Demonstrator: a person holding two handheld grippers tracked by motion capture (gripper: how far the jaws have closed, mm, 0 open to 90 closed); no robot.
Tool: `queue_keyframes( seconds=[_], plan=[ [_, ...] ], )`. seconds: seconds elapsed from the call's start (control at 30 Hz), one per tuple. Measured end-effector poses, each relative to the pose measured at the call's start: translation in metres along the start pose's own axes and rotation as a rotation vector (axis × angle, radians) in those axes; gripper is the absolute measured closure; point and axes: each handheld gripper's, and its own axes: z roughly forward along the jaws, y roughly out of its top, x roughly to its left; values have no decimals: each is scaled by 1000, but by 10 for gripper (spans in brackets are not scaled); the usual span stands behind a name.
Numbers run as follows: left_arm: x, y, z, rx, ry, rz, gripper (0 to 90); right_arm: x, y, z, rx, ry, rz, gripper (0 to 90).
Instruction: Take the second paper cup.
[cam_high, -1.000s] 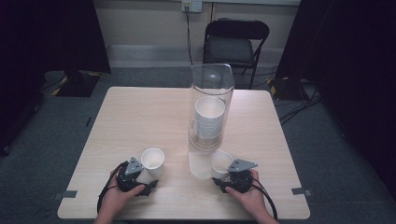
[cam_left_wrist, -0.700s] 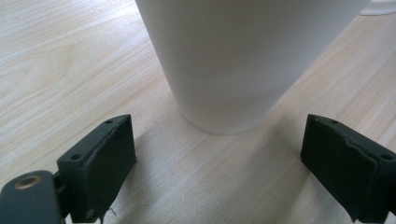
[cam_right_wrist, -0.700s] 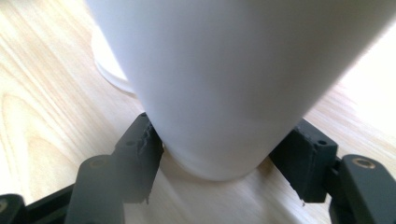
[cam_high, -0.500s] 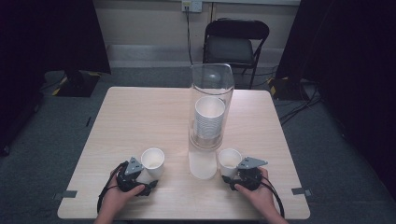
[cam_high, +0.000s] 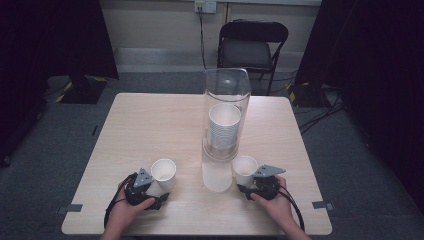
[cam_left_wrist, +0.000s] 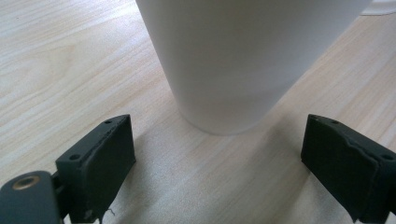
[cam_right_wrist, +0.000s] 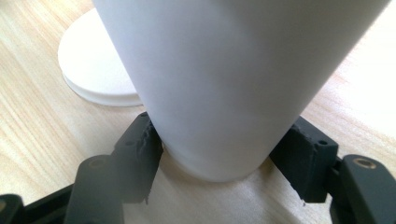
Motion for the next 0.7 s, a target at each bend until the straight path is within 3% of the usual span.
queue_keyframes(
  seconds=[0.43,0.5,0.7],
  plan=[
    [0,0,0,-1,-1,0,89,-4,7,9,-1,-15,-9,345],
    [0,0,0,0,-1,1,89,-3,7,10,3,-29,-7,300],
    [0,1,1,5,3,2,77,-4,7,9,1,-26,-1,337]
  ],
)
